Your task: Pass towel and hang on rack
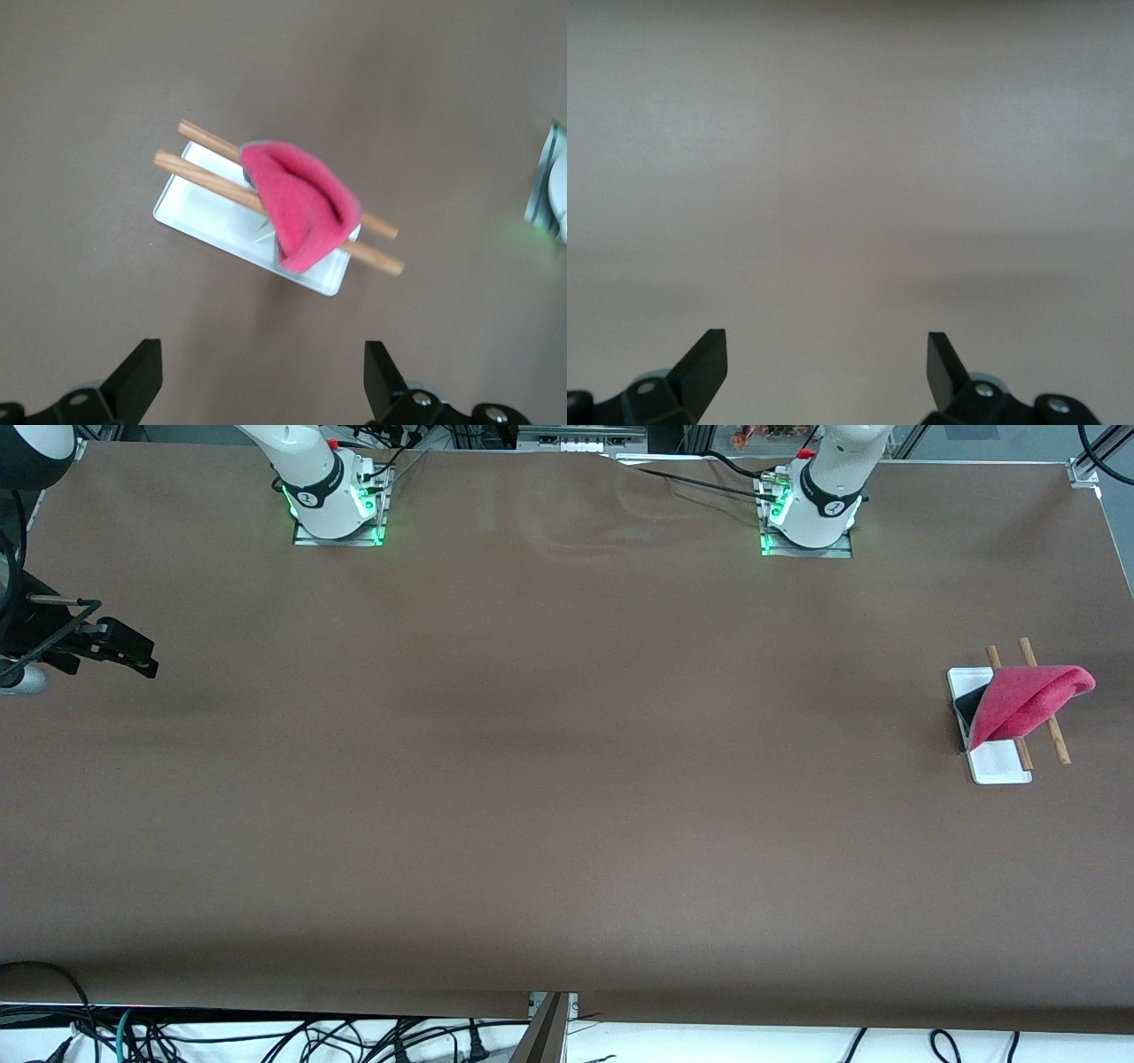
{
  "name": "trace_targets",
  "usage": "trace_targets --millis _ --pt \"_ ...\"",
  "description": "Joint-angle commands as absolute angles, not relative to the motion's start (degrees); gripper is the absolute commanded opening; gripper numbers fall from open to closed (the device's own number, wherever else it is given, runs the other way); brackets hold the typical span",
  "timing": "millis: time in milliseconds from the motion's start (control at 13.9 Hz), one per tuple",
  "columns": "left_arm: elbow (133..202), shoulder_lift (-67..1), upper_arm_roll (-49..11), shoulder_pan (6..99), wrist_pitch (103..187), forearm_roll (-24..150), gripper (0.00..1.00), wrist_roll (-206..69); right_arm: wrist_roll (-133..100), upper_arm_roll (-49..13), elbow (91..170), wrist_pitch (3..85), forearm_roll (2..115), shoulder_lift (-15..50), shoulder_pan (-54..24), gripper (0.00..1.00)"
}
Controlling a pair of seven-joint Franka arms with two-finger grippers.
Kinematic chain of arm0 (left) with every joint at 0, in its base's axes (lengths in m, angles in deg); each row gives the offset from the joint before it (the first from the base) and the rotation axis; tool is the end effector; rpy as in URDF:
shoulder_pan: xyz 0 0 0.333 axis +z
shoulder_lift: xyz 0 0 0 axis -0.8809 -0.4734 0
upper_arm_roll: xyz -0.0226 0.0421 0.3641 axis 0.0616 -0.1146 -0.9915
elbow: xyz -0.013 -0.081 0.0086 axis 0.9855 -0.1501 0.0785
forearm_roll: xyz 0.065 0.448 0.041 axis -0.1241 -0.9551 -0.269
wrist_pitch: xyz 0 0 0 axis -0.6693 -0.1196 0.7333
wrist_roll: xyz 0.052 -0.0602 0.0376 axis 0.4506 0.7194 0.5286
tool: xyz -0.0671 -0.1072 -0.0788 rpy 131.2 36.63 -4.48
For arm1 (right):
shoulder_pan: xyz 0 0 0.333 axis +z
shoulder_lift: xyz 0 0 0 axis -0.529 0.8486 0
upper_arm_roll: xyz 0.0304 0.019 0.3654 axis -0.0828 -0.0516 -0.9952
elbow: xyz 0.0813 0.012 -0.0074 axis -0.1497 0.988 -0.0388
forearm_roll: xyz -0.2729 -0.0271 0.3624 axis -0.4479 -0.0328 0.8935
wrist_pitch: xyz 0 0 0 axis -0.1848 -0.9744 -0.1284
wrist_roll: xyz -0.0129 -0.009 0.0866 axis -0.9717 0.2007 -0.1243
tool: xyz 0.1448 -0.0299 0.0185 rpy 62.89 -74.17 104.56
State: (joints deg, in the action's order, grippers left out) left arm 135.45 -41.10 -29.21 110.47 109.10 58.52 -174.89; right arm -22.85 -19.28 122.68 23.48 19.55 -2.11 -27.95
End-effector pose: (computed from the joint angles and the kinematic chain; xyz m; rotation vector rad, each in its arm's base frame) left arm 0.5671 0.5060 0.4260 2.4229 -1.3583 0.0483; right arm 0.6460 -0.0055 0.5942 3.1021 -0.0334 0.0153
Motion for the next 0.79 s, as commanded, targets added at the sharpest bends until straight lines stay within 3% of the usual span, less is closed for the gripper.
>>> trace_targets --millis 0,360,720 --pt "135.4 -37.3 -28.5 106.1 104.6 56.5 1.00 -158.6 -21.8 -19.6 121.2 22.7 19.5 -1.5 -28.7 1.00" --pt "136.1 -31.4 -27.1 95.8 99.1 57.2 1.00 -129.8 -21.8 -19.6 121.1 22.7 19.5 -1.5 -28.6 1.00" --pt "137.3 -29.5 -16.6 94.3 99.1 56.4 1.00 -102.6 -21.8 -19.6 121.0 22.8 19.5 -1.2 -28.7 1.00"
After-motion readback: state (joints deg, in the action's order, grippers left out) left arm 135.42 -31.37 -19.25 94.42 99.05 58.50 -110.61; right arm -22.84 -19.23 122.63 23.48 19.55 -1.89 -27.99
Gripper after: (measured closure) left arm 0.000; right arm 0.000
